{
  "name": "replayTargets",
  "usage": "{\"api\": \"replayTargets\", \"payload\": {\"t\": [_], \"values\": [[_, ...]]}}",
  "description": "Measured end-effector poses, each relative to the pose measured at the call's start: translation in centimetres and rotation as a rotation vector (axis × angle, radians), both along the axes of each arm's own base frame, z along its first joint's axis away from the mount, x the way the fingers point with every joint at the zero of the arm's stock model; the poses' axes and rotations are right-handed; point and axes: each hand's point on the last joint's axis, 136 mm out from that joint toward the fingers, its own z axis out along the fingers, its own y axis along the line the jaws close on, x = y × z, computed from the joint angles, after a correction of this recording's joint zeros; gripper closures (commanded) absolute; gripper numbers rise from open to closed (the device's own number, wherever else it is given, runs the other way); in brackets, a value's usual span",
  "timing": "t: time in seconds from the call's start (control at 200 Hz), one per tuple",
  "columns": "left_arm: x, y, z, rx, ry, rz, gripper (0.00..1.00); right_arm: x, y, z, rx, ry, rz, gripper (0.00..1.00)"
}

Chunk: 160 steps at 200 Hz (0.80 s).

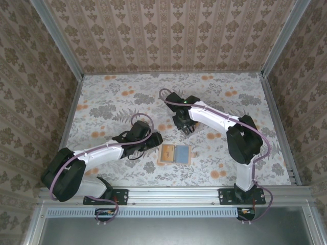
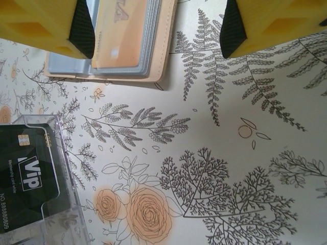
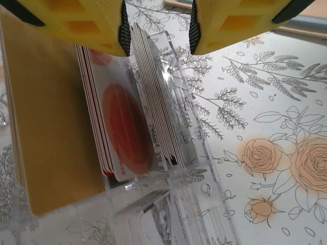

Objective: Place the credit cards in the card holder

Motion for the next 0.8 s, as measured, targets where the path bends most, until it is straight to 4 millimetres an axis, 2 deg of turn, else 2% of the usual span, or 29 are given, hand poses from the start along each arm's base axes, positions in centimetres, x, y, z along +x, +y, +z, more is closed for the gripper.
{"api": "replayTargets", "payload": {"t": [0.395, 0.8], "values": [[0.4, 0.5, 0.5, -0.008, -0.010, 0.018, 0.25, 1.0, 0.1, -2.1, -0.184, -0.022, 0.060, 0.59], [0.8, 1.0, 1.7, -0.024, -0.038, 0.041, 0.24, 1.2, -0.4, -3.2, -0.376, -0.083, 0.100, 0.59]]}}
